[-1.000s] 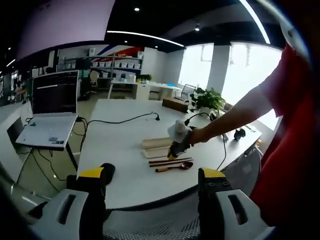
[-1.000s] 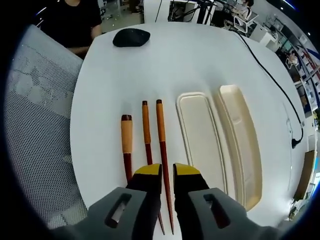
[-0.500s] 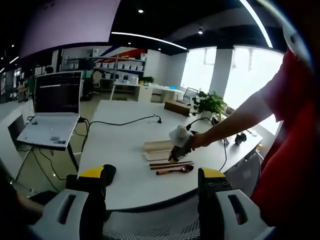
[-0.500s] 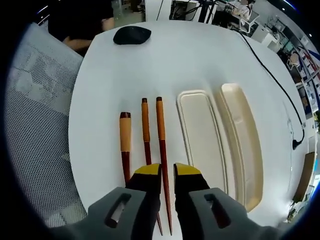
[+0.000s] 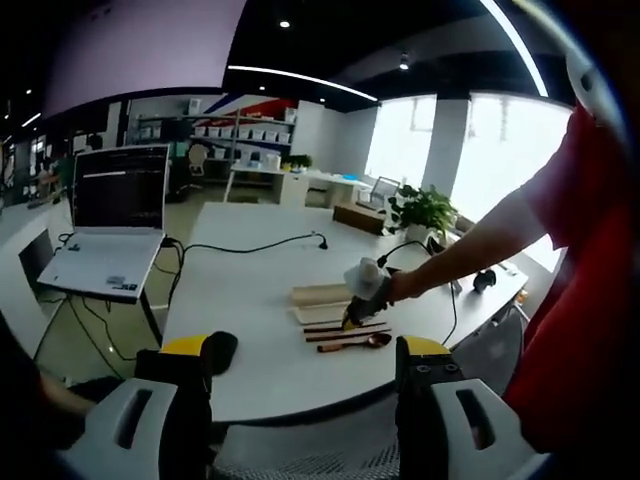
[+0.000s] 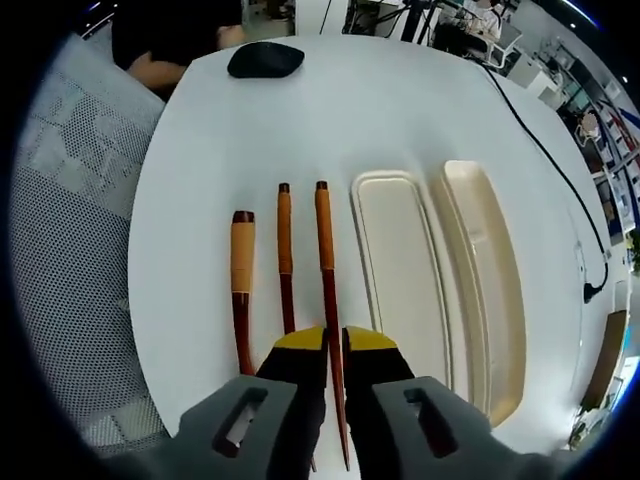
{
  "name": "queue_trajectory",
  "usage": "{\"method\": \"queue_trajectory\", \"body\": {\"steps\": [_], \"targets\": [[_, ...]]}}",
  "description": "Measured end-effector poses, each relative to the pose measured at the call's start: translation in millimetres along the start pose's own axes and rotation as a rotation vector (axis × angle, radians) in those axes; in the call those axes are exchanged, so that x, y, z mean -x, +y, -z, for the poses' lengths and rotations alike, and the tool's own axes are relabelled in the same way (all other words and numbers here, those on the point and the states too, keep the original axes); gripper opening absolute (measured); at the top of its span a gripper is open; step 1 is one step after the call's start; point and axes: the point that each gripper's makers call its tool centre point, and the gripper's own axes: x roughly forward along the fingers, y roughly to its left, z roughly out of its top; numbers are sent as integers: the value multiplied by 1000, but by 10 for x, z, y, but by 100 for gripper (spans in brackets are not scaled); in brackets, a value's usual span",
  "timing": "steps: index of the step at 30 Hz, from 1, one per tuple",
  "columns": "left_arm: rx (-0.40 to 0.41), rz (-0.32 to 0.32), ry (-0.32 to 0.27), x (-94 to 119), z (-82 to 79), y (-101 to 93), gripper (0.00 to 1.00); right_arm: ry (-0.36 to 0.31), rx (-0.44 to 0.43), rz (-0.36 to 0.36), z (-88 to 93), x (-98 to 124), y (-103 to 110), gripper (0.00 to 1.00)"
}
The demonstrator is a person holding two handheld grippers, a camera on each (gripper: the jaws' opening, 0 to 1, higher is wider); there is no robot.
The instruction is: Arrange the utensils inside the cutlery case until each visible utensil rests in its matching compartment.
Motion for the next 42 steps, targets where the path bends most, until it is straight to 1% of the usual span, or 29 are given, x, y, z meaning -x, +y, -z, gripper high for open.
{"method": "queue_trajectory", "body": {"steps": [5, 9, 12, 14, 15, 16, 17, 22, 26, 28, 33, 37, 38, 40, 42], "targets": [[-8, -9, 6, -7, 16, 12, 76, -2, -5, -22, -9, 19, 14, 2], [-8, -3, -3, -24, -22, -13, 76, 31, -26, -31, -25, 28, 33, 2], [-9, 3, 1, -50, -13, -39, 76, 55, -22, -37, -30, 35, 44, 2], [-13, 8, 8, -74, 8, -62, 76, 57, -42, -35, -10, 46, 50, 2], [-11, 13, 12, -83, 17, -76, 76, 55, -37, -35, -6, 49, 55, 2], [-11, 16, 13, -86, 20, -86, 76, 49, 25, -41, -17, 50, 58, 2], [-14, 18, 13, -90, 24, -96, 76, 50, 50, -41, -20, 52, 62, 2], [-11, 15, 15, -81, 41, -82, 76, 76, 27, -31, -45, 57, 75, 2], [-3, 6, 12, -52, 56, -55, 76, 88, 24, -15, -41, 41, 71, 2], [-1, 2, 13, -41, 67, -43, 76, 100, 79, -23, -36, 50, 74, 2], [2, 0, 11, -36, 66, -33, 76, 119, 53, -21, -31, 63, 86, 2], [-7, 4, 13, -38, 57, -41, 76, 142, 57, -11, -45, 46, 74, 1], [-3, 2, 8, -31, 54, -38, 76, 159, 83, 1, -34, 48, 72, 1], [0, 4, 12, -30, 72, -44, 76, 166, 66, 9, -27, 49, 62, 1], [-3, 3, 21, -31, 101, -41, 76, 167, 84, 9, -23, 53, 66, 1]]}}
